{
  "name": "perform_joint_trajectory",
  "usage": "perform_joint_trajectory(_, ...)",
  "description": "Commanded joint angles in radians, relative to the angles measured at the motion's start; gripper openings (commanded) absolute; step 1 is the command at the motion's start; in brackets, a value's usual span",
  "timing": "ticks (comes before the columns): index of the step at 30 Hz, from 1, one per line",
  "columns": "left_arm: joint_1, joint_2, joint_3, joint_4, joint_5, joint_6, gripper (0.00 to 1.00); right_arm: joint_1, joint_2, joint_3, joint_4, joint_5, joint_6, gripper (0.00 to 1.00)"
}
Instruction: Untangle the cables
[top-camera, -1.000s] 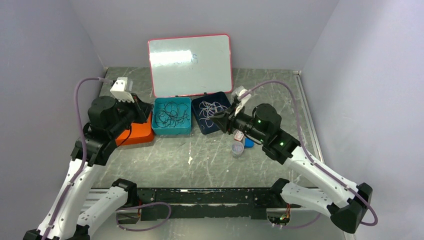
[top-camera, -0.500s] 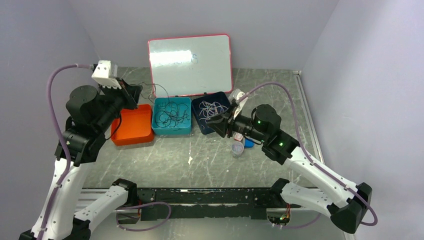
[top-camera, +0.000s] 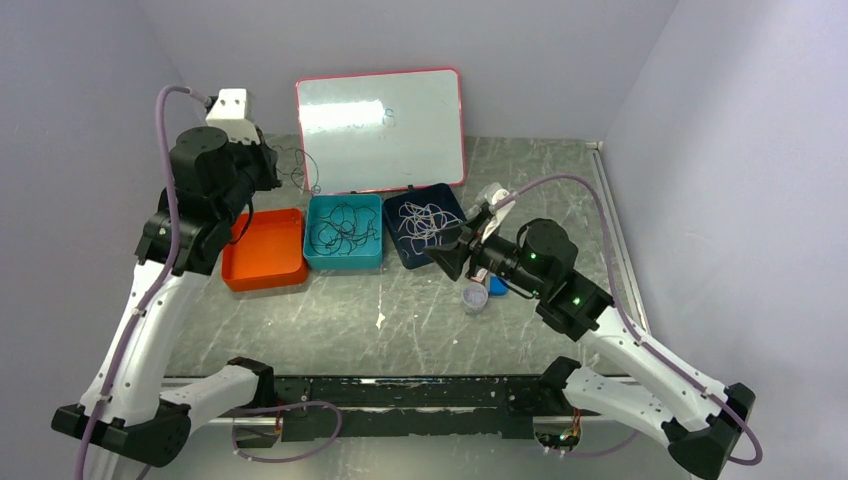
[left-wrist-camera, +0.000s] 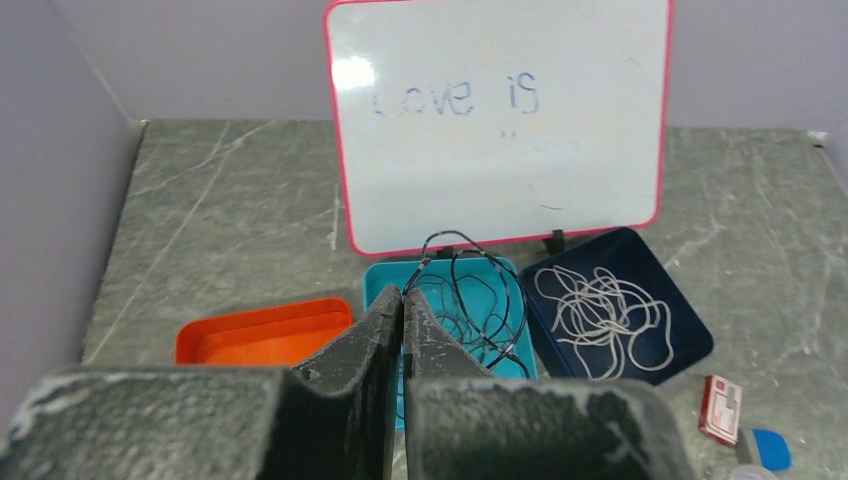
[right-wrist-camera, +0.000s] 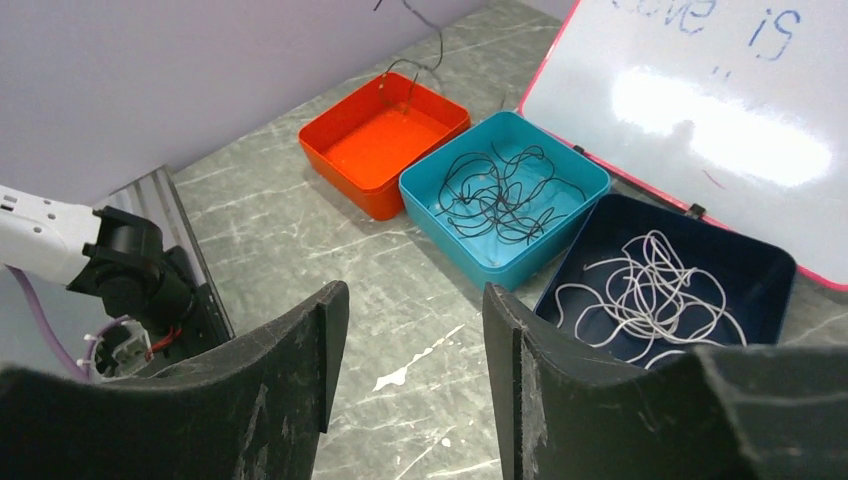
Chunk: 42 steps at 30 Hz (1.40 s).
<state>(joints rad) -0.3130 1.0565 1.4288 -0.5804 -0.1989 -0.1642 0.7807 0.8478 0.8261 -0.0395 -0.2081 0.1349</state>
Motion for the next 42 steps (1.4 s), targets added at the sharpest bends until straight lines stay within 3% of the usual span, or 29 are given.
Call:
perform_joint_trajectory(1,0.016,0.019,0.061,-0.029,-0.115,0.036,0.07,-0.003,-0.025,-0.013,-0.031,0.040,-0.004,0.56)
perform_joint_trajectory(11,0.075,0.027,0.007,-0.033,-0.174,0.048,0.07,-0.003,-0.024,-0.049,0.024,0.014,0.046,0.59)
perform_joint_trajectory(27,0.282,0.032,-0.127,-0.029,-0.072,0.060,0.07,-0.003,-0.016,-0.061,0.042,0.009,0.065,0.63)
perform_joint_trajectory(42,0.364,0.063,-0.252,0.018,-0.048,0.097,0.07,-0.003,-0.002,-0.065,0.035,0.001,0.061,0.63)
